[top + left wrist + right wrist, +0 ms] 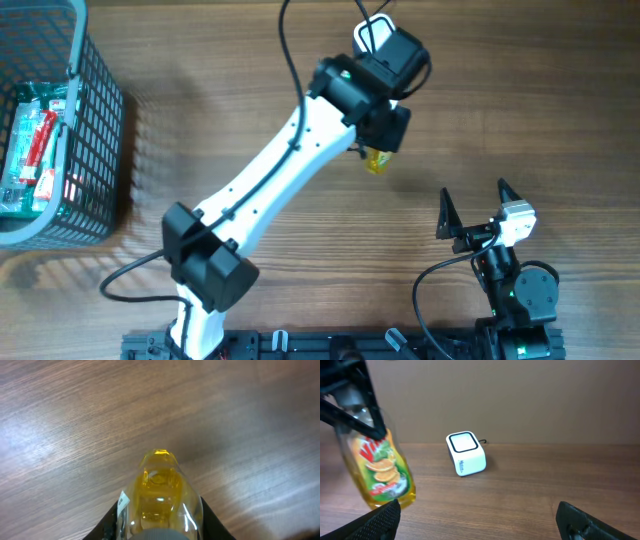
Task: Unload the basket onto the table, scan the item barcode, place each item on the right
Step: 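Carry the bottle with the left gripper and set it near the scanner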
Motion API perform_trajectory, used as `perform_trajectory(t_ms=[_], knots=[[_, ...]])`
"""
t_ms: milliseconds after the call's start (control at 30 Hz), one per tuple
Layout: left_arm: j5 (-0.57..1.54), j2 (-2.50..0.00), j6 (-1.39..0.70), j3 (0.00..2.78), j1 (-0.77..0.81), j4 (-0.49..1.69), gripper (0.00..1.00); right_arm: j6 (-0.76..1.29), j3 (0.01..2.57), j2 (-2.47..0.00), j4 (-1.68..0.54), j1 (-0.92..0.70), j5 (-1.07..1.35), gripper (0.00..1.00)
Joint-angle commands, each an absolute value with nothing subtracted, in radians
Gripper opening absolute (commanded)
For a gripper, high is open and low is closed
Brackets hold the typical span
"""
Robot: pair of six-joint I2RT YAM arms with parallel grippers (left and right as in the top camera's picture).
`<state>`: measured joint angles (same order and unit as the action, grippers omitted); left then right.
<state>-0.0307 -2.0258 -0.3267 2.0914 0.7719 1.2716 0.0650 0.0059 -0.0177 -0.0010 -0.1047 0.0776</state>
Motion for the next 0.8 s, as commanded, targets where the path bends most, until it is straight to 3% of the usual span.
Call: perform_trajectory(t_ms=[0, 33, 67, 767], knots=[[-0.163, -2.049, -0.522, 2.098, 0.801, 1.238, 0.20, 0.054, 0.005, -0.014, 0.002, -0.101, 0.068, 1.00], [-0.162, -2.059, -0.548, 2.097, 0.808, 1.223, 0.12, 0.054, 0.005, -0.014, 0.002, -0.101, 0.068, 1.00], [-0.163, -2.067, -0.559, 2.096, 0.814, 1.216, 0.11, 0.055, 0.005, -0.014, 0.002, -0.101, 0.068, 1.00], [-0.185, -2.234, -0.638, 2.094, 0.877, 1.015, 0.18, 0.054, 0.005, -0.014, 0.002, -0.101, 0.068, 1.00]])
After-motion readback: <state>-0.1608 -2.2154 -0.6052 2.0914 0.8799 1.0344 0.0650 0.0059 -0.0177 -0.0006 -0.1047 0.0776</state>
